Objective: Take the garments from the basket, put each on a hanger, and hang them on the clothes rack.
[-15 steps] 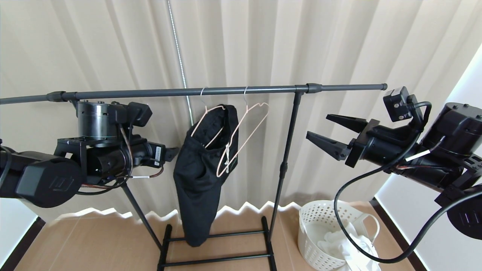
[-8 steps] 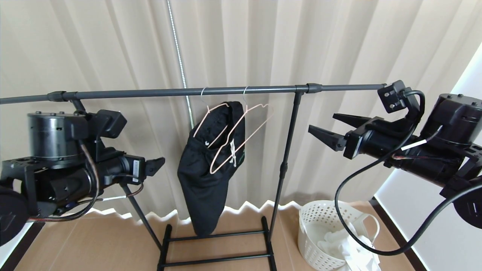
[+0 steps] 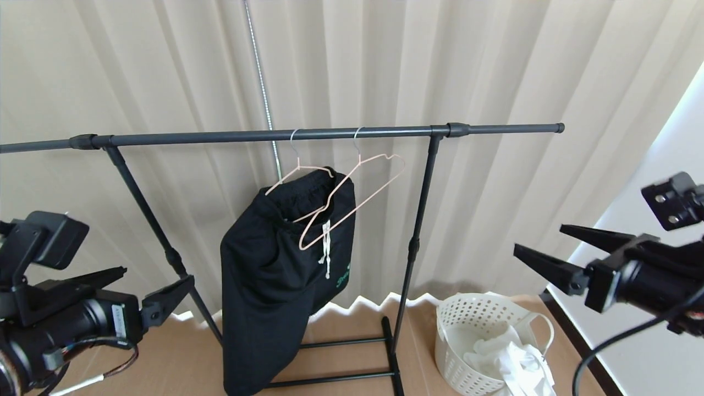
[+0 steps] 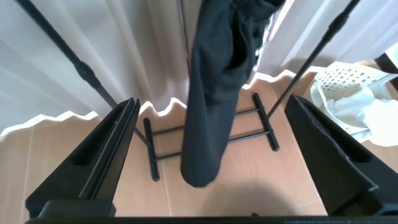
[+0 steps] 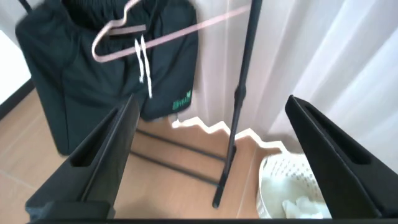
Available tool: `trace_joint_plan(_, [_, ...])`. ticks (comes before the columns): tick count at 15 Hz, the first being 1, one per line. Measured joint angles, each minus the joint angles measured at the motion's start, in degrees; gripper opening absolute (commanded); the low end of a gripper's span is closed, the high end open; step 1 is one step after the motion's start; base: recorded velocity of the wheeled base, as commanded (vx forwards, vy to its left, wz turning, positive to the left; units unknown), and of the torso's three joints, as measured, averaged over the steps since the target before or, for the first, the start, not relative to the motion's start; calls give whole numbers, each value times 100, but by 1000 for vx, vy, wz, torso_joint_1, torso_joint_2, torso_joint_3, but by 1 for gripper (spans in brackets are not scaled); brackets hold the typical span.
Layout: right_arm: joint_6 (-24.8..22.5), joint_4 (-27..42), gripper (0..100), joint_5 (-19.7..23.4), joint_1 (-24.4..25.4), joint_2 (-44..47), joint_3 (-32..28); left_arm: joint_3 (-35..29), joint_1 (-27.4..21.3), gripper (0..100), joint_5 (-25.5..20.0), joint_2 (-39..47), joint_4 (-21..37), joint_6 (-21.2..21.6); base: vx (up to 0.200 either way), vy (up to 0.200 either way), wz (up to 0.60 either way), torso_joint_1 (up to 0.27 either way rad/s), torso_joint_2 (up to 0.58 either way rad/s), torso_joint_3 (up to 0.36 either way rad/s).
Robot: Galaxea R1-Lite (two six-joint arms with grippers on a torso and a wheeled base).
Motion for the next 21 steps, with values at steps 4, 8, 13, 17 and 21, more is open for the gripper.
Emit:
trace_joint_plan(4, [-150, 88, 100, -85, 48, -1290, 1326, 962, -80, 100, -9, -1198, 24, -22, 0, 0, 0, 0, 0, 0])
trace_joint_plan(8, [-414, 692, 100, -154, 37, -2492, 2283, 1902, -94, 100, -9, -2188, 50, -108, 0, 0, 0, 0, 0, 0])
trace_joint_plan(13, [-560, 2814, 100, -405, 6, -4490, 2434, 2088, -89, 100, -11, -3476, 1153, -216, 0, 0, 0, 0, 0, 0])
trace_joint_plan(17, [-694, 3576, 100, -747, -94, -5780, 2445, 2097, -63, 100, 40, -4793, 2374, -229, 0, 0, 0, 0, 0, 0])
trace_joint_plan(21, [-742, 3590, 100, -792, -956, -6474, 2448, 2097, 625, 100, 54, -5427, 2413, -193, 0, 0, 0, 0, 0, 0])
